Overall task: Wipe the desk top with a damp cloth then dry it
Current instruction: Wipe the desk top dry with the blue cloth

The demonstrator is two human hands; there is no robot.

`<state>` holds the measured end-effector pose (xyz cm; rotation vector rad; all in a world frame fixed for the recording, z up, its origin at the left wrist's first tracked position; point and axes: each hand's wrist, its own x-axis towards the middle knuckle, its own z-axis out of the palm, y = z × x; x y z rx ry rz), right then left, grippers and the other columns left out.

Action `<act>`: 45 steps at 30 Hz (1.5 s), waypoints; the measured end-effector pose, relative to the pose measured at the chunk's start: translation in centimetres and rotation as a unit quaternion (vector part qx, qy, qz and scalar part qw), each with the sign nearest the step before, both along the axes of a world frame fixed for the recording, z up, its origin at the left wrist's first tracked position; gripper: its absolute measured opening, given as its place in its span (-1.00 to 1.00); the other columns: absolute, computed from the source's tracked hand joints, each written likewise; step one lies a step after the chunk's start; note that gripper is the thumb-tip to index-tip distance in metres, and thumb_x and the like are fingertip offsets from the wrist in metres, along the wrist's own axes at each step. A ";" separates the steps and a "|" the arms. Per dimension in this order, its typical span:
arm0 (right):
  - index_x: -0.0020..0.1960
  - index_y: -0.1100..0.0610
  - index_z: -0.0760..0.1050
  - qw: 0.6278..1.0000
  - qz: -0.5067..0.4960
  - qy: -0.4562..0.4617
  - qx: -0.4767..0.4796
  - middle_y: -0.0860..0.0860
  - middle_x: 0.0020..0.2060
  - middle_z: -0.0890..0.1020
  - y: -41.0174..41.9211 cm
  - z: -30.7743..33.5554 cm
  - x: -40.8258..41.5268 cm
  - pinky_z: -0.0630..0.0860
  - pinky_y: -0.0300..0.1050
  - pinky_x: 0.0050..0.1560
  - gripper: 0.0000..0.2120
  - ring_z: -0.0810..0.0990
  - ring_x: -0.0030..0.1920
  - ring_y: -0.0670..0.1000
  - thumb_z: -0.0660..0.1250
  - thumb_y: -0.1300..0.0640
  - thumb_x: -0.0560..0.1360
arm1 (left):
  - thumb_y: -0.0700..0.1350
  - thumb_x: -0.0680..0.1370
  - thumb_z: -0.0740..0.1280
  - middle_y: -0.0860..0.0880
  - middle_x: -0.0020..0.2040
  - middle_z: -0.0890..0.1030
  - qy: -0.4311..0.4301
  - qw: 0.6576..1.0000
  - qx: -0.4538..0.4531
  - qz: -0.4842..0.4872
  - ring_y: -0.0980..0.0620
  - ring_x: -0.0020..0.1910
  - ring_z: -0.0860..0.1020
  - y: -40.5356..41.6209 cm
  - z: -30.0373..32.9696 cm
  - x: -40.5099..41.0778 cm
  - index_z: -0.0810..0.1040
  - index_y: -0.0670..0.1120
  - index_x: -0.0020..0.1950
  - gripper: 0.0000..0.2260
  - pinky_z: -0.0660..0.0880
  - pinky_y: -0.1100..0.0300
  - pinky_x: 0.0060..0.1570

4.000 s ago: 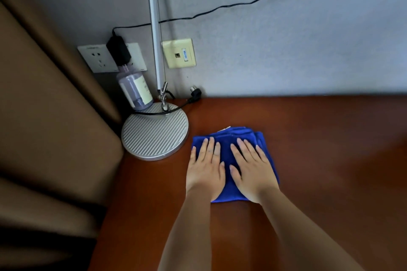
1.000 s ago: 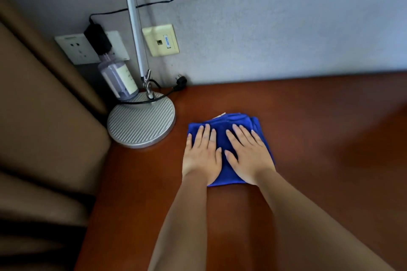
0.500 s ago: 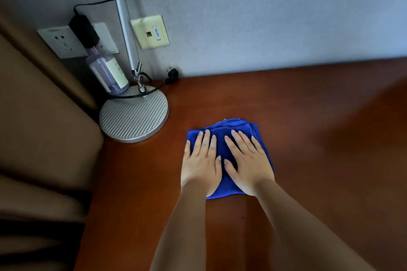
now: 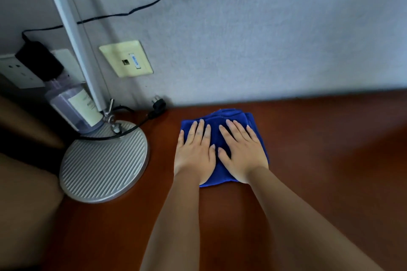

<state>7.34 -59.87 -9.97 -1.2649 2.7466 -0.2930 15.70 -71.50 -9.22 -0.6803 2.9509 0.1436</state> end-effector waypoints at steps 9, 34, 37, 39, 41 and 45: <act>0.57 0.01 0.01 1.000 0.023 0.012 -0.001 -0.02 0.56 0.00 -3.6 -0.2 -7.3 -0.27 -0.07 0.51 -0.17 -0.11 0.55 -0.04 -0.36 -0.25 0.37 | 0.04 0.67 -0.14 -0.01 0.59 -0.18 -0.003 1.000 -0.012 0.016 0.03 0.55 -0.23 -3.2 0.1 -6.6 -0.17 -0.05 0.59 -0.50 -0.22 -0.01 0.52; 0.57 0.03 -0.11 0.996 0.042 0.036 0.067 -0.01 0.56 -0.09 14.0 0.2 11.5 -0.34 -0.10 0.45 -0.18 -0.17 0.55 -0.04 -0.46 -0.22 0.37 | 0.05 0.68 -0.17 -0.03 0.59 -0.21 0.005 1.000 0.015 -0.001 0.00 0.55 -0.27 13.9 0.1 12.4 -0.20 -0.06 0.58 -0.50 -0.27 -0.02 0.50; 0.57 0.02 -0.12 0.996 0.033 0.033 0.071 -0.02 0.56 -0.11 16.6 0.2 14.3 -0.34 -0.09 0.46 -0.19 -0.19 0.55 -0.04 -0.46 -0.21 0.38 | 0.05 0.67 -0.17 -0.03 0.59 -0.22 0.002 1.000 0.016 -0.008 0.00 0.55 -0.27 16.4 -0.1 14.9 -0.21 -0.07 0.58 -0.49 -0.27 -0.03 0.50; 0.57 0.03 -0.10 0.997 0.028 0.025 0.068 -0.02 0.56 -0.10 18.3 0.2 16.1 -0.33 -0.09 0.46 -0.21 -0.17 0.55 -0.04 -0.44 -0.21 0.39 | 0.05 0.67 -0.19 -0.03 0.58 -0.23 -0.006 1.000 0.018 -0.016 -0.01 0.55 -0.28 17.9 -0.2 16.5 -0.22 -0.07 0.58 -0.49 -0.27 -0.04 0.50; 0.57 0.05 -0.03 0.998 0.019 0.021 0.056 0.00 0.56 -0.03 19.4 -0.1 17.5 -0.30 -0.10 0.48 -0.25 -0.10 0.55 -0.02 -0.36 -0.20 0.44 | 0.07 0.62 -0.29 -0.03 0.58 -0.24 -0.013 0.999 0.018 -0.024 0.00 0.54 -0.29 18.9 -0.3 17.6 -0.22 -0.07 0.58 -0.47 -0.28 -0.03 0.49; 0.48 0.11 0.28 0.999 -0.009 0.024 0.048 0.07 0.48 0.30 19.6 -0.3 18.0 -0.05 -0.03 0.45 -0.38 0.25 0.49 0.05 -0.09 -0.14 0.53 | 0.10 0.37 -0.53 -0.01 0.58 -0.26 -0.021 0.999 0.015 -0.031 0.01 0.54 -0.30 19.1 -0.3 17.7 -0.25 -0.04 0.57 -0.24 -0.33 -0.01 0.46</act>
